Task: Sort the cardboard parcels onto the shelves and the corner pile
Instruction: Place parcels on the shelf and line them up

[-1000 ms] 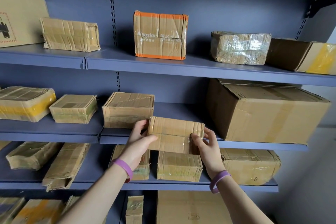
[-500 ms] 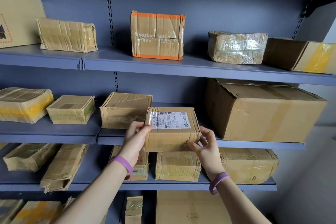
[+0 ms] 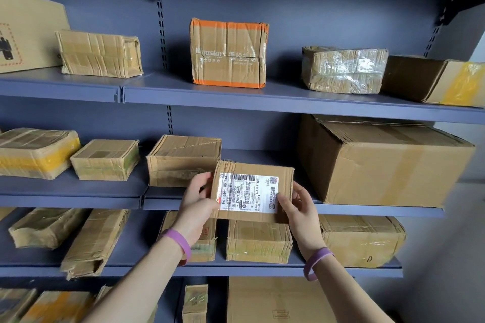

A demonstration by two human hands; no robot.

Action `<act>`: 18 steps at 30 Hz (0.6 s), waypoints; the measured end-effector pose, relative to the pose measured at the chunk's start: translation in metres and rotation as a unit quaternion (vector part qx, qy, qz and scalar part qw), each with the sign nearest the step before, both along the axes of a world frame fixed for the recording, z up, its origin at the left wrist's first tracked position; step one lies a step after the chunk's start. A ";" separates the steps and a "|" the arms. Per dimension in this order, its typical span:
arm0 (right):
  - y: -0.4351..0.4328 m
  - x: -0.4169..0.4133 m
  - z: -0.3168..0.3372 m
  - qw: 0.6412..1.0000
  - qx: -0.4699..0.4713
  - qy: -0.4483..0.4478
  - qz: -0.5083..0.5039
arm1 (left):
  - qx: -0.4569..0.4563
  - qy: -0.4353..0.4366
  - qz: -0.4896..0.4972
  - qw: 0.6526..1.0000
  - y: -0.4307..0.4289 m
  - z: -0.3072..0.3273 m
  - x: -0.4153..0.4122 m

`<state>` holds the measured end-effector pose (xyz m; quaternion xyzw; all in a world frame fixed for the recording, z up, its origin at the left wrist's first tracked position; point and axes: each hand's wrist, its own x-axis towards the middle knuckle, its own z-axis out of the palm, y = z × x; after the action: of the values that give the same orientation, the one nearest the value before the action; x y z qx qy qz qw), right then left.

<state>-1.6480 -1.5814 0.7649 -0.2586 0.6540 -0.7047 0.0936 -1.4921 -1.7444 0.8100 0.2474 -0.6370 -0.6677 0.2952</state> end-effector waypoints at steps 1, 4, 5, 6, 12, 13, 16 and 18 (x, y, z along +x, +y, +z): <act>0.000 -0.001 0.001 1.000 -0.002 0.009 -0.001 | -0.003 -0.002 -0.004 1.000 0.000 0.002 0.000; -0.001 -0.002 0.005 1.000 -0.005 0.029 0.000 | -0.003 0.006 -0.008 1.000 0.002 0.008 -0.003; 0.000 -0.002 0.007 0.999 -0.005 0.039 -0.003 | 0.003 0.011 -0.007 1.000 0.002 0.009 -0.004; 0.000 -0.002 0.009 0.999 -0.007 0.045 -0.003 | 0.004 0.010 -0.004 1.000 0.002 0.009 -0.006; -0.001 -0.003 0.025 0.999 -0.046 0.018 0.015 | 0.042 0.031 0.060 0.997 -0.003 0.013 -0.029; -0.001 -0.004 0.026 0.999 -0.051 0.006 0.009 | 0.041 0.038 0.071 0.996 -0.005 0.013 -0.032; -0.001 -0.016 0.029 0.998 -0.057 -0.025 -0.004 | 0.034 0.044 0.086 0.995 -0.005 0.015 -0.040; -0.002 -0.024 0.031 0.997 -0.066 -0.022 -0.018 | 0.031 0.042 0.084 0.995 -0.004 0.017 -0.045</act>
<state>-1.6716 -1.5832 0.7955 -0.2365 0.6086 -0.7533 0.0783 -1.5373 -1.7481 0.8266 0.2812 -0.5799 -0.6700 0.3685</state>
